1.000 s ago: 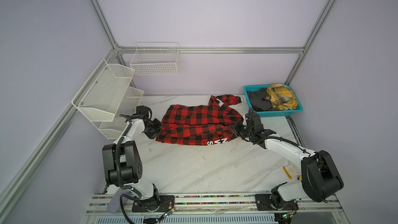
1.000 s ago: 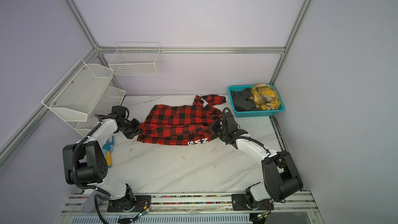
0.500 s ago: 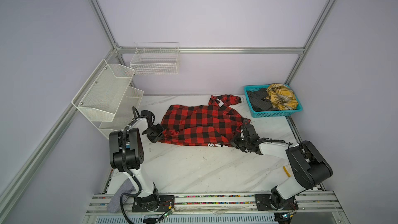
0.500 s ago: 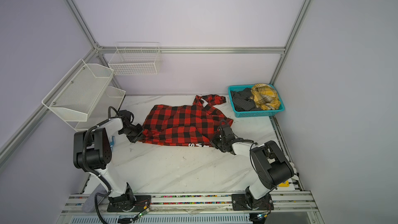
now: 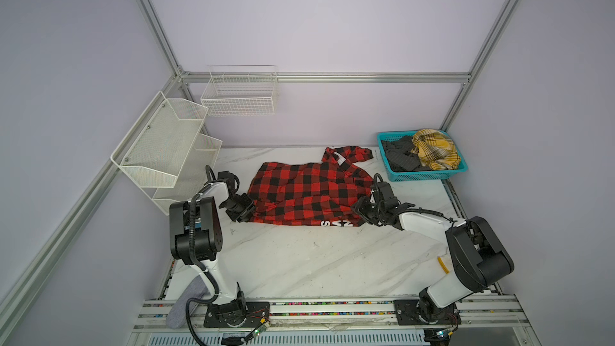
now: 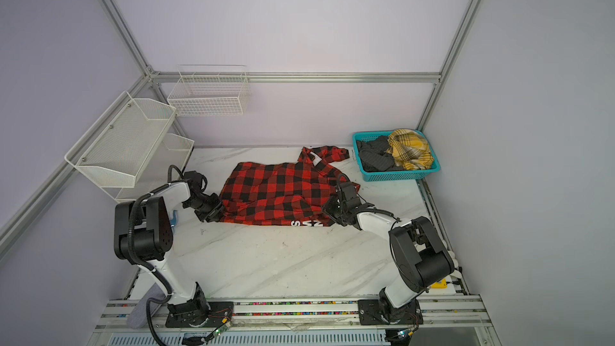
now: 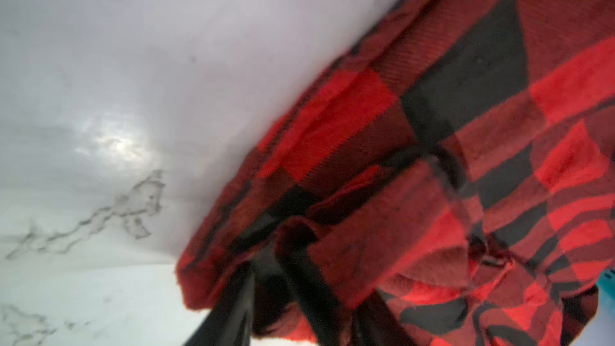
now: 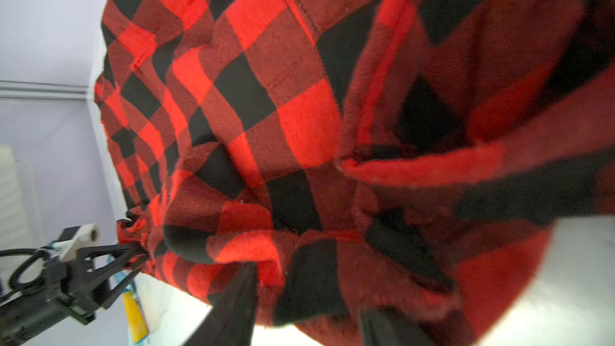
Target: Fold and stack the long sleeve shirts
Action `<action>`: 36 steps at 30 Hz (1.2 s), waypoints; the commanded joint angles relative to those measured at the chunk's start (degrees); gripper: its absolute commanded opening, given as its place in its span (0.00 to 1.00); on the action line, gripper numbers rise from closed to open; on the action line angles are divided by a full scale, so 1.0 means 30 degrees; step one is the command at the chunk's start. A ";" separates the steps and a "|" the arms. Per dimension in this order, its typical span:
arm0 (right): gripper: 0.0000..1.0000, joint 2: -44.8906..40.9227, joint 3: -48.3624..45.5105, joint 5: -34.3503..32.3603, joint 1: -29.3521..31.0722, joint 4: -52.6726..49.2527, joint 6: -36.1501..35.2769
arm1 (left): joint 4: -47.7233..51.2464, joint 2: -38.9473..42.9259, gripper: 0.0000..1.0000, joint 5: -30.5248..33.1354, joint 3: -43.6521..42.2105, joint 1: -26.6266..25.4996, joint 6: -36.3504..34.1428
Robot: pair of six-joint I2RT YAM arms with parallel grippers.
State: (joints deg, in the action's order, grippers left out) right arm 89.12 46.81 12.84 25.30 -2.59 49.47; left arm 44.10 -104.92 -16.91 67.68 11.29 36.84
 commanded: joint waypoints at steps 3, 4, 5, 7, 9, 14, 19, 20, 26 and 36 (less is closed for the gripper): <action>0.56 -0.2544 0.2525 -0.3203 0.0375 -0.5897 -0.2880 | 0.0361 0.3541 0.60 0.1144 0.1333 -0.0292 -0.0042; 0.52 -0.2375 0.3080 -0.3499 0.0630 -0.6396 -0.3225 | 0.0503 0.4182 0.60 0.1959 0.1583 -0.0736 -0.0129; 0.47 -0.1947 0.3773 -0.3724 0.1004 -0.6838 -0.3612 | 0.0562 0.4767 0.60 0.2783 0.1841 -0.1427 -0.0362; 0.38 -0.0658 0.5096 -0.4151 0.2042 -0.7267 -0.4159 | 0.0510 0.5231 0.57 0.4199 0.2074 -0.2698 -0.0674; 0.36 0.1278 0.6634 -0.4412 0.3062 -0.7427 -0.4541 | -0.0534 0.4911 0.48 0.3917 0.1768 -0.3781 -0.0940; 0.31 0.5269 0.8853 -0.2948 0.3812 -0.6176 -0.4659 | -0.1831 0.1702 0.24 0.1906 0.2107 -0.4487 -0.0405; 0.32 0.7820 0.9474 -0.2570 0.3813 -0.5819 -0.5026 | -0.1896 0.0006 0.13 0.1827 0.1998 -0.4544 0.0009; 0.33 0.8070 0.9491 -0.2653 0.3820 -0.6010 -0.5137 | -0.1900 -0.0082 0.12 0.1870 0.1626 -0.4561 0.0059; 0.45 0.8276 0.8483 -0.1191 0.3813 -0.7582 -0.5928 | -0.1916 0.0263 0.04 0.2726 -0.1974 -0.4241 0.0597; 0.53 0.3890 0.4115 0.2895 0.4160 -0.7870 -0.6243 | -0.2230 0.7759 0.04 0.2448 -0.9032 -0.4463 0.2156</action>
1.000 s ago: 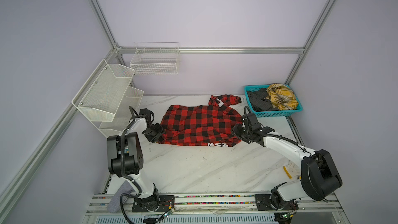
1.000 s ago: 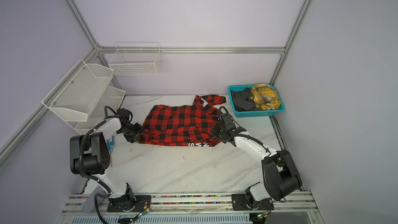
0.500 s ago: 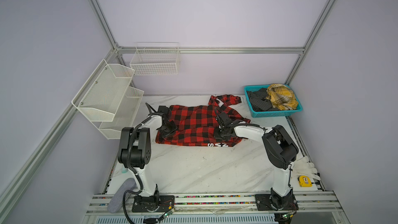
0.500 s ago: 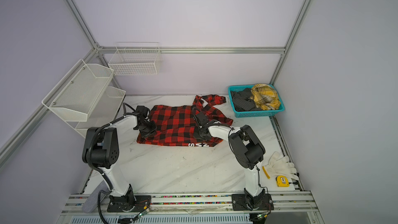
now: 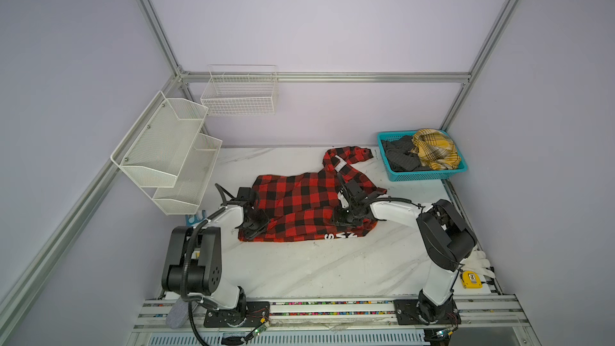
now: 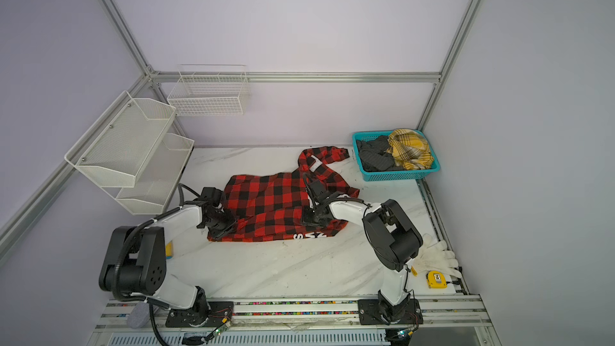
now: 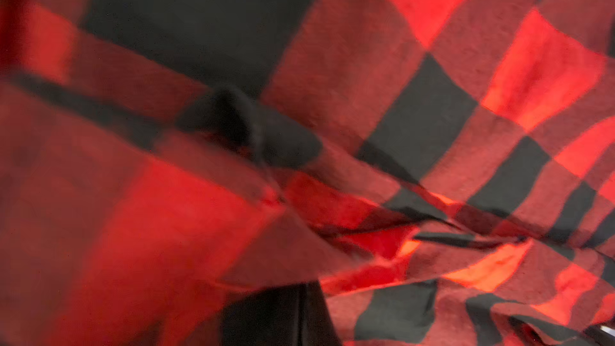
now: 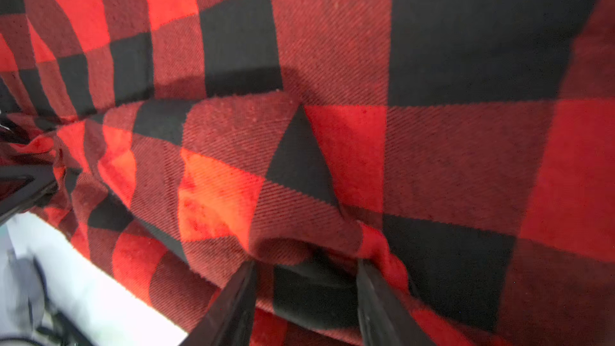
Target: Fold and stack the long sleeve shirts
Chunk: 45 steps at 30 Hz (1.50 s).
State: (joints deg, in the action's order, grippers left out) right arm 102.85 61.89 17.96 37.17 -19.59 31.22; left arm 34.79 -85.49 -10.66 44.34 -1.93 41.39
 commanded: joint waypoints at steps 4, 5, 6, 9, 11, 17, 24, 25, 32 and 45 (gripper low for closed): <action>0.56 -0.2043 0.0801 0.0276 0.0114 -0.3769 0.0057 | 0.1900 0.2727 0.20 -0.0045 0.1146 -0.0114 0.0307; 0.58 -0.2367 0.1794 -0.0684 -0.0058 -0.4239 -0.0042 | 0.2071 0.3006 0.30 0.0157 0.2309 -0.0101 -0.0003; 0.60 -0.2554 0.2822 -0.1403 -0.0491 -0.4635 -0.0242 | 0.2101 0.3141 0.40 0.0625 0.3472 -0.0096 -0.0377; 0.72 -0.2548 0.5422 -0.3922 -0.2098 -0.4563 -0.0855 | 0.1396 0.2613 0.57 0.2036 0.7172 -0.0089 -0.2091; 0.77 -0.1881 0.6891 -0.6051 -0.2832 -0.4201 -0.1549 | 0.0527 0.1679 0.65 0.2381 0.9187 -0.0055 -0.3367; 0.81 0.3951 1.2407 -0.7739 -0.4059 -0.4012 -0.4474 | 0.0274 -0.3488 0.68 0.3287 1.3648 0.0357 -0.5334; 0.75 0.8921 1.6806 -0.5054 -0.5686 -0.5009 -0.5998 | 0.0680 -0.7006 0.71 0.2164 1.5568 0.1229 -0.5556; 0.74 0.9224 1.6950 -0.4764 -0.5851 -0.5139 -0.5936 | 0.0562 -0.7280 0.71 0.2102 1.5616 0.1231 -0.5708; 0.72 0.9413 1.5996 -0.4352 -0.6118 -0.4952 -0.6015 | 0.0242 -0.9582 0.67 0.2493 1.6380 0.1231 -0.5981; 0.72 1.1457 1.8562 -0.5236 -0.6102 -0.6379 -0.6825 | 0.0272 -1.1610 0.35 0.1523 1.6971 0.1037 -0.5725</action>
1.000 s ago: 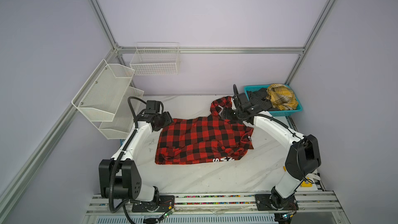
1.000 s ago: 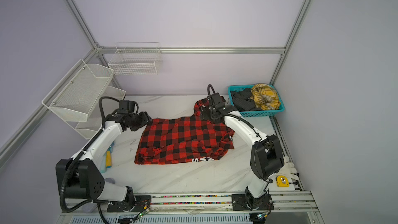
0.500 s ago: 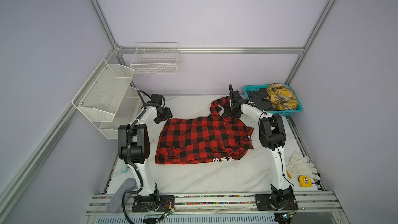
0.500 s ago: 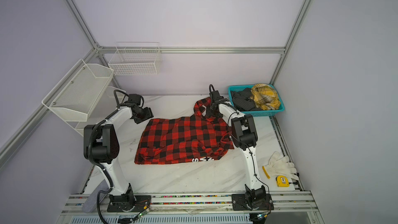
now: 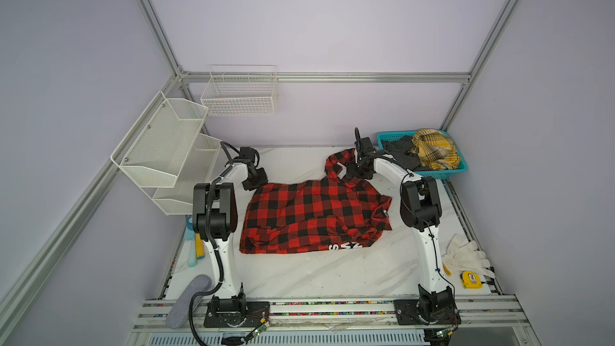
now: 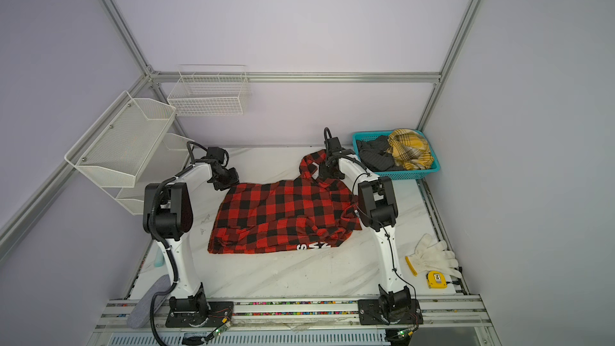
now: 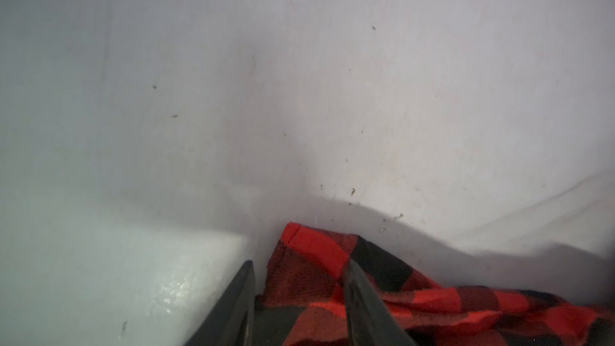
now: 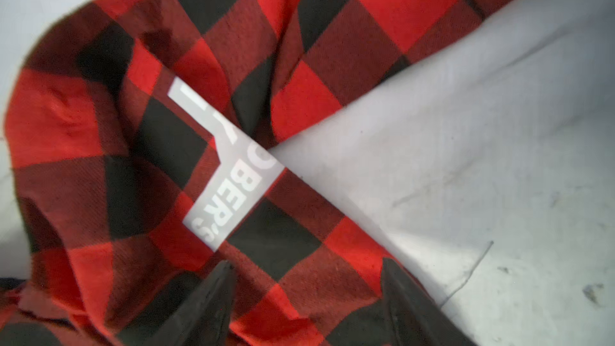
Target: Fold and stack the long sleeve shirts
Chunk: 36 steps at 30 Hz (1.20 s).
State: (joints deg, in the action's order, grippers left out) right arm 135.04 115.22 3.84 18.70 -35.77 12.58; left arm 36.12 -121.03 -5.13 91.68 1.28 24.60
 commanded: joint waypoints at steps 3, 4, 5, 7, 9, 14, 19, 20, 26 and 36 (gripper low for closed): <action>0.73 0.1532 0.1447 -0.1230 0.0037 -0.1306 -0.1226 | -0.0204 0.0343 0.22 -0.0342 0.0858 -0.0031 0.0030; 0.73 0.1899 0.1720 -0.1309 0.0102 -0.1463 -0.1495 | -0.0204 0.0380 0.19 -0.0342 0.0768 -0.0024 0.0032; 0.73 0.2240 0.1921 -0.1420 0.0208 -0.1648 -0.1662 | -0.0204 0.0381 0.16 -0.0342 0.0679 -0.0045 0.0032; 0.72 0.2710 0.2134 -0.1624 0.0508 -0.1768 -0.2005 | -0.0202 0.0380 0.11 -0.0256 0.0541 -0.0022 -0.0022; 0.72 0.2989 0.2141 -0.1939 0.0732 -0.1596 -0.2127 | -0.0204 0.0354 0.07 -0.0131 0.0418 -0.0020 -0.0098; 0.57 0.3747 0.2434 -0.2244 0.0769 -0.1426 -0.1878 | -0.0204 0.0368 0.00 0.0093 -0.0053 -0.0037 -0.0242; 0.29 0.4322 0.2447 -0.1605 0.0807 -0.1239 -0.2259 | -0.0291 0.0483 0.00 0.0357 -0.0466 -0.0044 -0.0510; 0.21 0.4407 0.2584 -0.1516 0.0825 -0.1315 -0.2259 | -0.0291 0.0499 0.00 0.0375 -0.0552 -0.0044 -0.0553; 0.00 0.3097 0.2630 -0.1543 0.0823 -0.1051 -0.1828 | -0.0493 0.0770 0.00 0.0121 -0.0736 -0.0045 -0.0313; 0.00 -0.2374 0.1417 -0.1542 0.0808 0.0349 -0.1106 | -0.2540 0.3745 0.00 -0.0532 -0.1949 -0.0019 0.1738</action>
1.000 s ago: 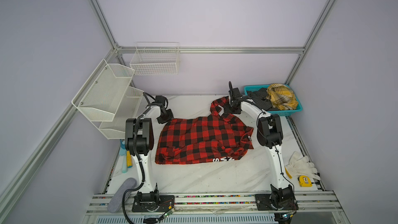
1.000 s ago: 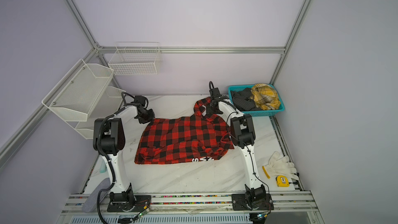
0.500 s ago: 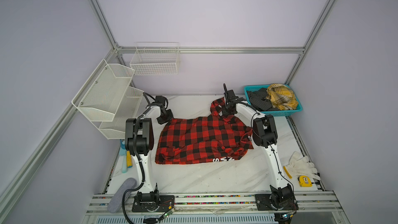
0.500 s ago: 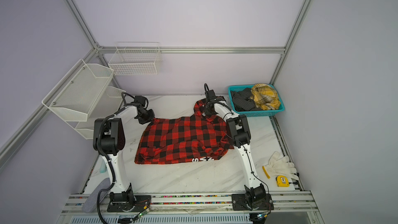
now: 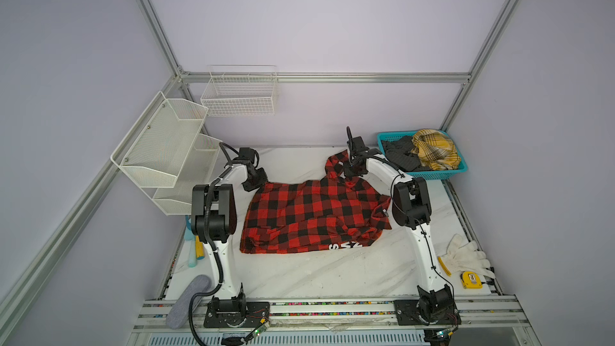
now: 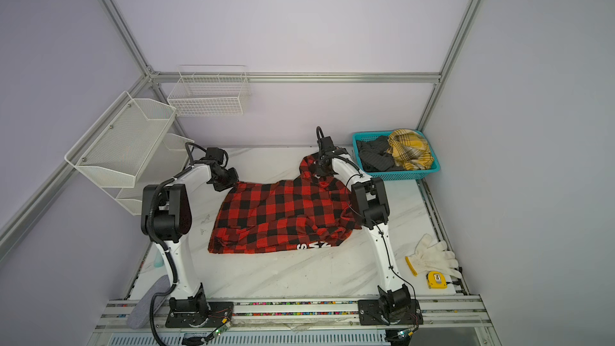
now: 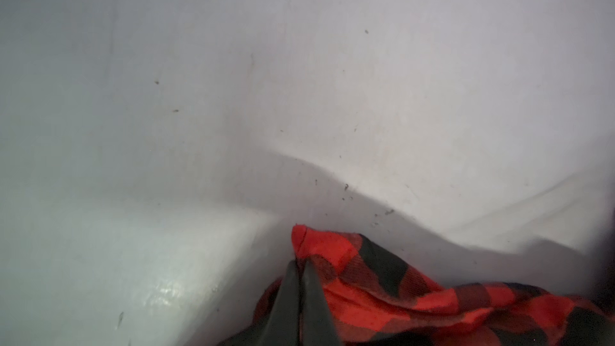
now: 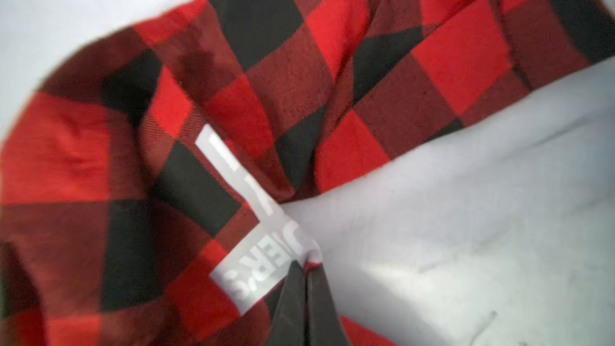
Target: Fold and stack the long sleeve shirts
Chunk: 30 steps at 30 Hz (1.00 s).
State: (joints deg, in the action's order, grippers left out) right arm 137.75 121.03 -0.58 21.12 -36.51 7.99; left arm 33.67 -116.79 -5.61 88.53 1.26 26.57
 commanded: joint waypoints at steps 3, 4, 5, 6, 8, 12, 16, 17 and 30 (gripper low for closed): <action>0.00 -0.5224 -0.2269 0.0302 0.0019 0.1457 0.0661 | -0.2698 0.3499 0.00 -0.0612 -0.2054 -0.0038 0.2158; 0.00 -0.5725 -0.2867 0.0444 0.0007 0.1679 0.0727 | -0.3050 0.3812 0.00 -0.0714 -0.2619 -0.0031 0.2489; 0.00 -0.6291 -0.3644 0.0607 0.0007 0.1996 0.0854 | -0.3432 0.4240 0.00 -0.0738 -0.3314 -0.0028 0.2897; 0.00 -0.6766 -0.4360 0.0738 0.0069 0.2238 0.1054 | -0.3725 0.4646 0.00 -0.0688 -0.3966 -0.0039 0.3193; 0.00 -0.7997 -0.6086 0.0792 0.0162 0.2675 0.1440 | -0.4385 0.5624 0.00 -0.0268 -0.5575 -0.0027 0.3851; 0.00 -1.0665 -1.0033 0.1206 0.0323 0.3984 0.2620 | -0.5066 0.8032 0.00 0.0681 -0.8565 0.0178 0.4989; 0.00 -1.2754 -1.3664 0.1188 0.0450 0.4775 0.3268 | -0.4980 1.0009 0.00 0.1070 -1.1106 0.0684 0.5924; 0.00 -1.3032 -1.4459 0.0969 0.0445 0.4922 0.3362 | -0.5020 1.0432 0.00 0.0981 -1.1672 0.0910 0.6163; 0.00 -1.2672 -1.7676 -0.0049 0.0443 0.5296 0.4528 | -0.4605 1.0808 0.00 -0.1146 -1.3485 0.2306 0.7072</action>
State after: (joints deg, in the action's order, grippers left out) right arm 99.11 66.70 1.17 22.48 -21.47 19.70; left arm 20.82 -83.92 -6.85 49.58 7.31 46.39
